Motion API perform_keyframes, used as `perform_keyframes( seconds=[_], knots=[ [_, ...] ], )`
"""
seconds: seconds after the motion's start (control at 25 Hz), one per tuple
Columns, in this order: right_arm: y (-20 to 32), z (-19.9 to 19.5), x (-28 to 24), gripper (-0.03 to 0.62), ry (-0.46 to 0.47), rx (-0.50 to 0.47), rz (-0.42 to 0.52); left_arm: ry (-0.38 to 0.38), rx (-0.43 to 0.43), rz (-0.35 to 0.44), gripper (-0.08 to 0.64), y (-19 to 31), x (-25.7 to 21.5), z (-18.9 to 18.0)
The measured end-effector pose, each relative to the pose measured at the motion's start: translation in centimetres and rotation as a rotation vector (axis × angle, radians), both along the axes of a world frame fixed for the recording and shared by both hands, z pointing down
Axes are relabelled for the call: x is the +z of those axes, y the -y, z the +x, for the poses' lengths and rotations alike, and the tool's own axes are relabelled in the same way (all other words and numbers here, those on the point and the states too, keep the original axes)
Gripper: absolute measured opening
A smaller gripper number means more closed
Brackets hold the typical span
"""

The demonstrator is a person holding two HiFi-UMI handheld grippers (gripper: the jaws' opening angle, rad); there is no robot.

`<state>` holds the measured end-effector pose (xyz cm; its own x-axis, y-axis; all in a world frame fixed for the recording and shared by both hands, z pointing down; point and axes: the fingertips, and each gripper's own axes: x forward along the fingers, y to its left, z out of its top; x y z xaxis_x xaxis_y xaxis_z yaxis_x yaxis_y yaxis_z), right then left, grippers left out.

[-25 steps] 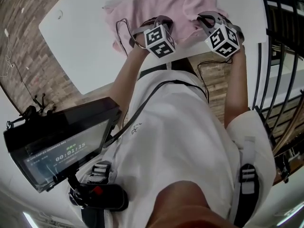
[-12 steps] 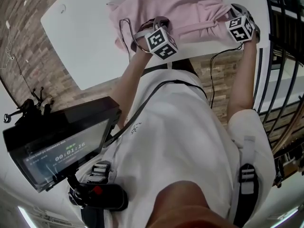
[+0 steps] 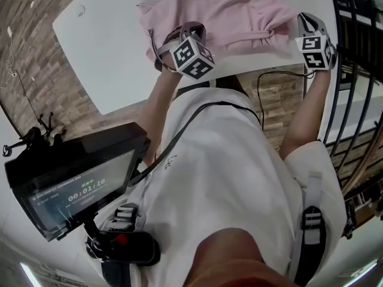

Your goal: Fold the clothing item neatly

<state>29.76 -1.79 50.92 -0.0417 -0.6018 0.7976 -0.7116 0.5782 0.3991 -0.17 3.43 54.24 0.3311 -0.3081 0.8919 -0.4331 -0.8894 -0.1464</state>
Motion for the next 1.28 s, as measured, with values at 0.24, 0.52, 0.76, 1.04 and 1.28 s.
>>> perform_keyframes(
  seconds=[0.24, 0.52, 0.76, 1.04, 1.28],
  knots=[
    [-0.3, 1.2, -0.8, 0.003, 0.048, 0.084, 0.07, -0.056, -0.047, -0.032, 0.002, -0.7, 1.3, -0.2],
    [-3.9, -12.6, 2.6, 0.003, 0.413, -0.126, -0.094, -0.075, -0.183, -0.068, 0.002, -0.9, 2.7, -2.1],
    [-4.3, -12.5, 8.7, 0.003, 0.239, -0.175, -0.092, -0.088, -0.381, -0.066, 0.002, -0.5, 7.1, -6.7],
    [-3.0, -11.9, 8.6, 0.003, 0.398, -0.061, -0.101, -0.039, -0.354, -0.009, 0.002, 0.8, 7.5, -6.8],
    [-1.7, -11.7, 3.7, 0.003, 0.315, -0.086, 0.058, 0.054, -0.286, 0.106, 0.002, 1.6, 5.6, -5.9]
  ],
)
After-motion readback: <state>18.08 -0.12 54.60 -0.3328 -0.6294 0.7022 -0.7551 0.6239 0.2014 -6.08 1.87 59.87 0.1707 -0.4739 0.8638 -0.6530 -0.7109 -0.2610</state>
